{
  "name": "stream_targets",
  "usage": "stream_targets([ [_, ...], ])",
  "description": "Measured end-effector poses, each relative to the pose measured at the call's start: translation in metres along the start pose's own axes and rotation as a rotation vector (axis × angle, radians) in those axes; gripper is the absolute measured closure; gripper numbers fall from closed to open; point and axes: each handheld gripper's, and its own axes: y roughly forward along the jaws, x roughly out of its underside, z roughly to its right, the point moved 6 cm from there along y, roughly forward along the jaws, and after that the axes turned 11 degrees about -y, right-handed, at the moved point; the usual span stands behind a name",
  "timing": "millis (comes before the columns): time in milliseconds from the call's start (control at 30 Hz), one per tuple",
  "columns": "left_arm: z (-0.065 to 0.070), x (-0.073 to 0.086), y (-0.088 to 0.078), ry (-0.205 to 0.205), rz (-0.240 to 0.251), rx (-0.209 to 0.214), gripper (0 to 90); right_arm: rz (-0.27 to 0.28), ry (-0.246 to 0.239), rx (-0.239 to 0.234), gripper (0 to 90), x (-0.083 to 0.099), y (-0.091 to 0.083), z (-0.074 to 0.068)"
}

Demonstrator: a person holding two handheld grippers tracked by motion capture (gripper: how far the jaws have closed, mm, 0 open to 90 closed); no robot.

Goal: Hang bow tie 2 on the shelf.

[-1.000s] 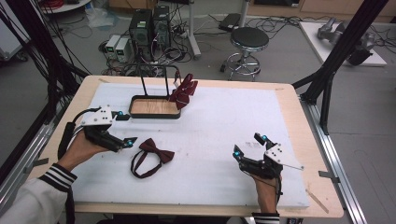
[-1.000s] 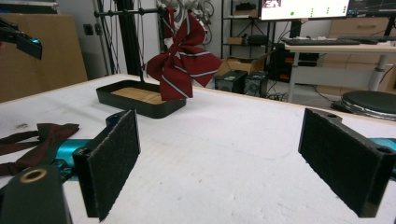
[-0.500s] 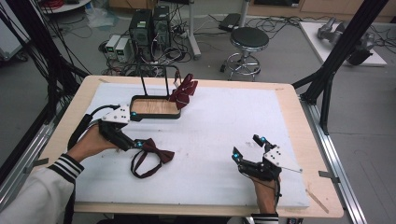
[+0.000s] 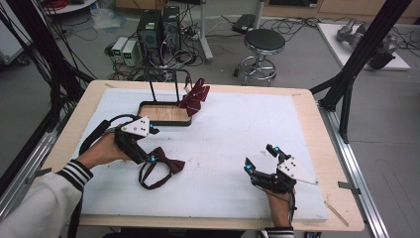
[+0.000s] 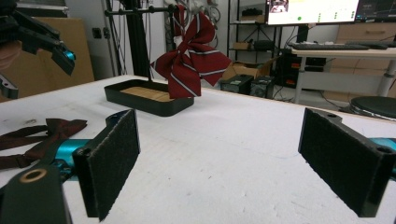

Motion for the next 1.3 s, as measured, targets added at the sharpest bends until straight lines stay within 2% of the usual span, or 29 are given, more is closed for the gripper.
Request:
stream_targets([
  [67, 0.001, 0.000, 0.004, 0.017, -0.024, 0.002, 15.0, 0.005, -0.007, -0.001, 11.8, 0.000, 0.000, -0.001],
  [133, 0.001, 0.001, 0.007, 0.015, -0.042, 0.018, 15.0, 0.008, -0.004, 0.000, 11.8, 0.001, 0.000, -0.001],
  [333, 0.000, 0.002, 0.018, 0.020, -0.071, 0.030, 15.2, 0.005, -0.002, 0.005, 11.8, 0.004, 0.001, -0.002],
  [400, 0.001, 0.004, 0.022, 0.027, -0.087, 0.040, 16.0, 0.007, -0.005, 0.005, 11.8, 0.005, 0.001, -0.002],
  [467, 0.003, 0.005, 0.024, 0.039, -0.108, 0.067, 16.1, 0.007, -0.002, 0.004, 11.8, 0.006, 0.001, -0.002],
  [1000, 0.001, 0.013, 0.043, 0.089, -0.204, 0.084, 19.1, -0.005, -0.012, -0.013, 11.8, 0.015, 0.002, -0.008],
  [1200, 0.003, 0.015, 0.049, 0.116, -0.260, 0.112, 25.6, -0.015, -0.012, -0.020, 11.8, 0.016, 0.004, -0.009],
  [1300, 0.004, 0.015, 0.052, 0.125, -0.270, 0.116, 27.4, -0.013, -0.017, -0.014, 11.8, 0.018, 0.004, -0.009],
])
